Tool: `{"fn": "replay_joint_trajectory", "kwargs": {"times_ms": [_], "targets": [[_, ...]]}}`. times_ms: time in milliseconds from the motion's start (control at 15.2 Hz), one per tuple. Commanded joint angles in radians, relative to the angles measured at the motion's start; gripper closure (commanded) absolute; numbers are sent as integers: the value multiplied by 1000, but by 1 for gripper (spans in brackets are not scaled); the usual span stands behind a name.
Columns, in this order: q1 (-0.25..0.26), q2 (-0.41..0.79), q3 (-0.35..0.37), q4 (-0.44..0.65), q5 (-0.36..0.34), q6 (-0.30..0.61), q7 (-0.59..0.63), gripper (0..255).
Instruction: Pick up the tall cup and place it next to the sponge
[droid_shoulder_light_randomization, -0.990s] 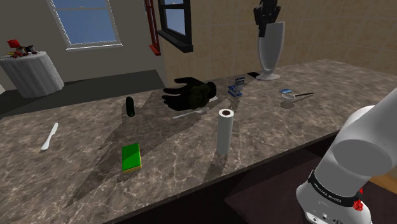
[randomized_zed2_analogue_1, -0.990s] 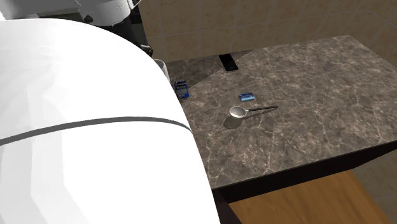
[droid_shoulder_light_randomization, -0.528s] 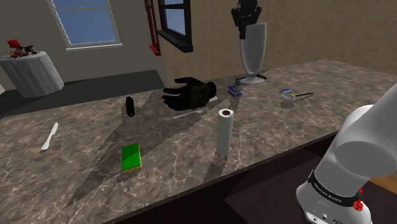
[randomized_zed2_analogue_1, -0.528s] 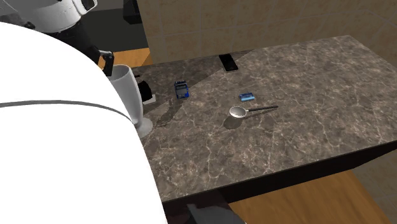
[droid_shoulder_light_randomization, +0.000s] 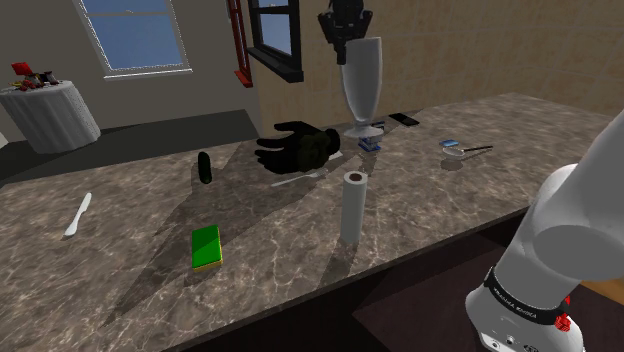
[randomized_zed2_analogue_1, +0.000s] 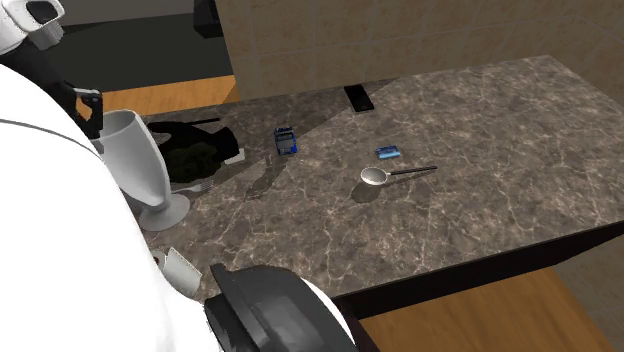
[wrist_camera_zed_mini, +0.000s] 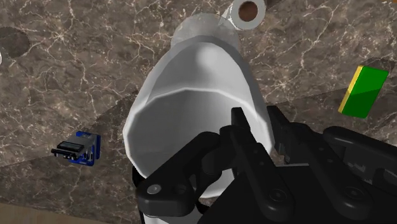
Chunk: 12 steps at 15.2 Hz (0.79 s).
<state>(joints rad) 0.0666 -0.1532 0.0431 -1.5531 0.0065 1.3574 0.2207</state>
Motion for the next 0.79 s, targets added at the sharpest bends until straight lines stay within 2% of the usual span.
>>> {"fn": "replay_joint_trajectory", "kwargs": {"times_ms": [0,396,726], "targets": [[20,36,28,36,4,1,51,255],[84,189,103,218,-4,-28,189,255],[157,364,154,449,-36,-86,301,255]]}}
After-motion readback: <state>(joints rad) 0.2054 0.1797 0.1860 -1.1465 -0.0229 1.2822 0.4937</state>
